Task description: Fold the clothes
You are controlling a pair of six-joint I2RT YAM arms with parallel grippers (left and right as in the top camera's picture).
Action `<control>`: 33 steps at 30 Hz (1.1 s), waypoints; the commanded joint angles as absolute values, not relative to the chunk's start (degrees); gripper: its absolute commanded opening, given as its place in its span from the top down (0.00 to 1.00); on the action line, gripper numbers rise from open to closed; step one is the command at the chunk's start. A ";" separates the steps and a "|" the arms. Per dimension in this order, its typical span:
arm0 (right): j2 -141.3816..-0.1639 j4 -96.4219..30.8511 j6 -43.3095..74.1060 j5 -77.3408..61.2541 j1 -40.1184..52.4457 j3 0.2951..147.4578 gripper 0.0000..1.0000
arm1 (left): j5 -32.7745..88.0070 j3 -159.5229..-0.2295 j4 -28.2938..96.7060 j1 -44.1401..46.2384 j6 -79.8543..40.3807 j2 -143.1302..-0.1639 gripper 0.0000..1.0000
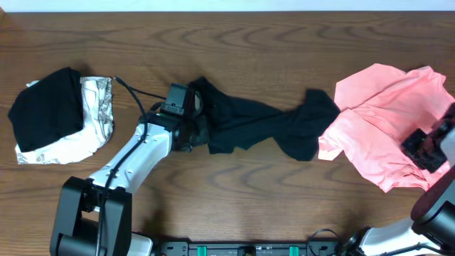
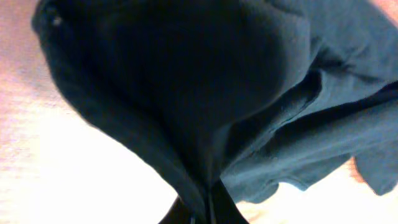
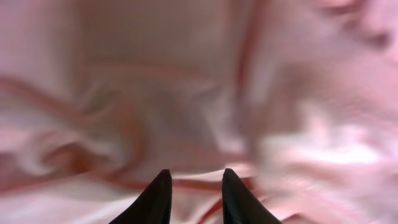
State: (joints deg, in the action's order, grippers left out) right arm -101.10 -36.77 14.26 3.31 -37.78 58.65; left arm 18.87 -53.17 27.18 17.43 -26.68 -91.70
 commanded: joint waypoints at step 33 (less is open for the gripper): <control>-100.27 -47.66 -2.87 -16.97 -20.27 72.34 0.99 | 18.35 -53.39 29.74 17.06 -20.99 -90.91 0.94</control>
State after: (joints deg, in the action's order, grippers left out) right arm -97.21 -48.10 -0.73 -20.53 -23.44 74.81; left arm 18.90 -53.17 29.61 17.30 -22.02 -91.70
